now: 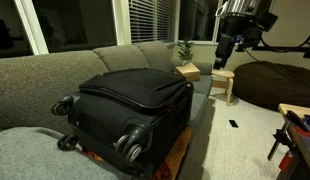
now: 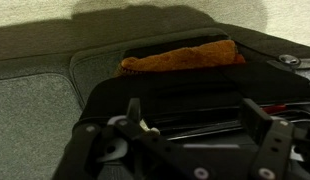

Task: Close the zip on the suitcase

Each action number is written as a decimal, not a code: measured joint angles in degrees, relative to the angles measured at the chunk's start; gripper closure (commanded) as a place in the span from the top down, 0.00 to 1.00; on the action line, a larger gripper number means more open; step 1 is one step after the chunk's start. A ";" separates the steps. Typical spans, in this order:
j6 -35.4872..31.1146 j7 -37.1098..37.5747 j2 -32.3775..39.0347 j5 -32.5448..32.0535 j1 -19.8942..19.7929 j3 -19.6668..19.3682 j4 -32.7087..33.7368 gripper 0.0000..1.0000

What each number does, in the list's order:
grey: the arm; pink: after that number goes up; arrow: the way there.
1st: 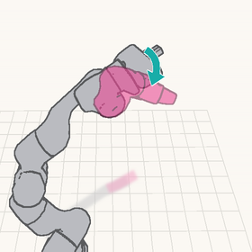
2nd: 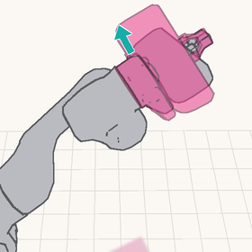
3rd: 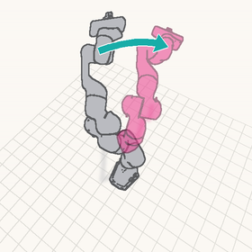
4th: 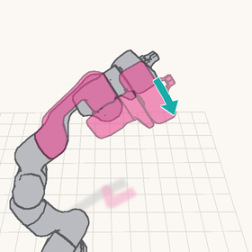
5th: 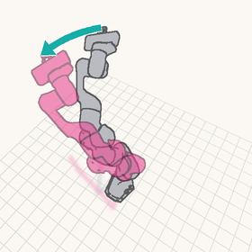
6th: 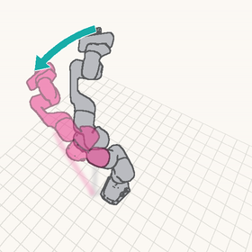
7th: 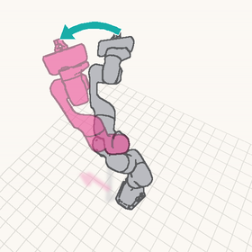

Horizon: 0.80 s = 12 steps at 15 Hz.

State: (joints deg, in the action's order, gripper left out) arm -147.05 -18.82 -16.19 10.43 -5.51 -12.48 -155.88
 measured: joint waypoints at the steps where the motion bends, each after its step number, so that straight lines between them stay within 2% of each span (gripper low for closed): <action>1: -0.43 -0.76 0.55 0.85 0.24 -0.26 0.00 1.00; 12: -4.12 -8.70 7.42 10.52 0.58 -1.35 2.78 1.00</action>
State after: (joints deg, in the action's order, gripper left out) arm -151.18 -27.52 -8.78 20.95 -4.93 -13.83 -153.10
